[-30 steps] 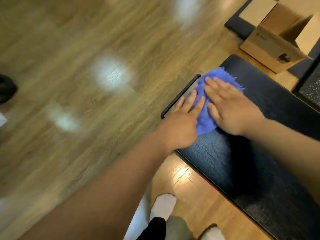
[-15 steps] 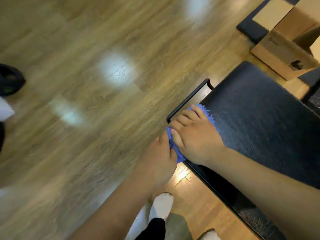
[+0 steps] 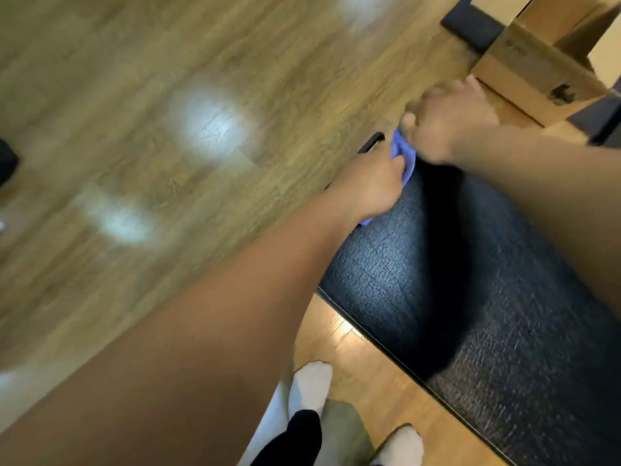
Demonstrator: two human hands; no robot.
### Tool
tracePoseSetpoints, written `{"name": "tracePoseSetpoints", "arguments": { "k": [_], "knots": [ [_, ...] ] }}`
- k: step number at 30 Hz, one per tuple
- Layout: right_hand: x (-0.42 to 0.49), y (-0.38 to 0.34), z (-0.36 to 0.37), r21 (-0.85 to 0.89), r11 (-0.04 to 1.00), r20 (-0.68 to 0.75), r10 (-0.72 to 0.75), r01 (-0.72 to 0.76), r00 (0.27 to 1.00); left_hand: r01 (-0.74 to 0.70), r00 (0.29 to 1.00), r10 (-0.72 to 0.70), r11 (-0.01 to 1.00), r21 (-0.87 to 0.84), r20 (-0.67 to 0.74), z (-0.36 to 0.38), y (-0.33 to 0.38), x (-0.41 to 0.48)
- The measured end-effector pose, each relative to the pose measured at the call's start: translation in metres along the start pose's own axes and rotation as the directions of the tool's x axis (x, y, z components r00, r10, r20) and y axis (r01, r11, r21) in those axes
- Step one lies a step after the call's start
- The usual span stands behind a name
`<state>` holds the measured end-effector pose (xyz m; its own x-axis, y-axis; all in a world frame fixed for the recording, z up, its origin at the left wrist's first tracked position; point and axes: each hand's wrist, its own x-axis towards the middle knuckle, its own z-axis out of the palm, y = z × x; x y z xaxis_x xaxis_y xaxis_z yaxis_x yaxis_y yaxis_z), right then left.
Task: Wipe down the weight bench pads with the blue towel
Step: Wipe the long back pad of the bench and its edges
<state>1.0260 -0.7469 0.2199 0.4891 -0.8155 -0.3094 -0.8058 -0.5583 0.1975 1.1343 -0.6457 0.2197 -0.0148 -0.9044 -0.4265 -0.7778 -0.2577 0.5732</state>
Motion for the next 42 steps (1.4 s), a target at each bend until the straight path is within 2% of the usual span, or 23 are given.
{"name": "tracePoseSetpoints", "arguments": {
  "k": [3,8,10,11,13,15,17,19,21,23,25,30,34,38,42],
  "knots": [
    [-0.017,-0.033,0.003,0.008,0.997,0.008,-0.074,0.074,0.997,0.077,0.996,-0.076,0.997,-0.023,0.045,0.002,-0.023,-0.032],
    [-0.053,-0.091,0.010,0.064,0.979,-0.060,-0.191,0.194,0.980,0.144,0.989,-0.144,0.982,-0.121,0.006,0.013,-0.057,-0.102],
    [-0.067,-0.107,0.009,0.103,0.968,-0.067,-0.221,0.227,0.973,0.183,0.979,-0.200,0.954,-0.235,-0.046,0.025,-0.065,-0.122],
    [-0.074,-0.115,0.008,0.116,0.962,-0.068,-0.242,0.249,0.968,0.184,0.968,-0.232,0.918,-0.353,-0.099,0.033,-0.064,-0.132],
    [-0.085,-0.130,0.007,0.125,0.947,-0.055,-0.292,0.297,0.955,0.122,0.924,-0.320,0.765,-0.632,-0.210,0.050,-0.056,-0.150],
    [-0.096,-0.141,0.006,0.143,0.933,-0.050,-0.328,0.331,0.943,0.039,0.855,-0.439,0.583,-0.811,-0.275,0.068,-0.044,-0.159],
    [-0.107,-0.147,0.007,0.163,0.919,-0.077,-0.352,0.360,0.933,-0.021,0.753,-0.591,0.417,-0.909,-0.289,0.085,-0.028,-0.159],
    [-0.118,-0.148,0.012,0.176,0.893,-0.136,-0.395,0.415,0.908,-0.078,0.673,-0.701,0.250,-0.965,-0.235,0.096,-0.007,-0.161],
    [-0.132,-0.145,0.021,0.185,0.853,-0.195,-0.454,0.487,0.869,-0.085,0.658,-0.736,0.141,-0.986,-0.162,0.110,0.011,-0.168],
    [-0.148,-0.138,0.031,0.199,0.816,-0.225,-0.501,0.543,0.836,-0.075,0.661,-0.742,0.087,-0.993,-0.114,0.127,0.026,-0.178],
    [-0.167,-0.129,0.040,0.197,0.791,-0.215,-0.541,0.579,0.813,-0.031,0.651,-0.753,0.095,-0.995,-0.092,0.144,0.038,-0.188],
    [-0.223,-0.089,0.069,0.128,0.790,-0.155,-0.581,0.599,0.799,0.166,0.652,-0.756,0.203,-0.965,-0.047,0.196,0.080,-0.221],
    [-0.294,-0.040,0.099,0.169,0.790,-0.232,-0.549,0.589,0.803,0.263,0.687,-0.726,0.287,-0.921,-0.030,0.257,0.123,-0.249],
    [-0.358,-0.004,0.119,0.219,0.820,-0.242,-0.479,0.529,0.844,0.265,0.721,-0.693,0.305,-0.915,-0.023,0.305,0.167,-0.281],
    [-0.416,0.025,0.147,0.223,0.856,-0.224,-0.420,0.466,0.879,0.285,0.784,-0.621,0.343,-0.895,0.011,0.353,0.194,-0.311]
  ]
}}
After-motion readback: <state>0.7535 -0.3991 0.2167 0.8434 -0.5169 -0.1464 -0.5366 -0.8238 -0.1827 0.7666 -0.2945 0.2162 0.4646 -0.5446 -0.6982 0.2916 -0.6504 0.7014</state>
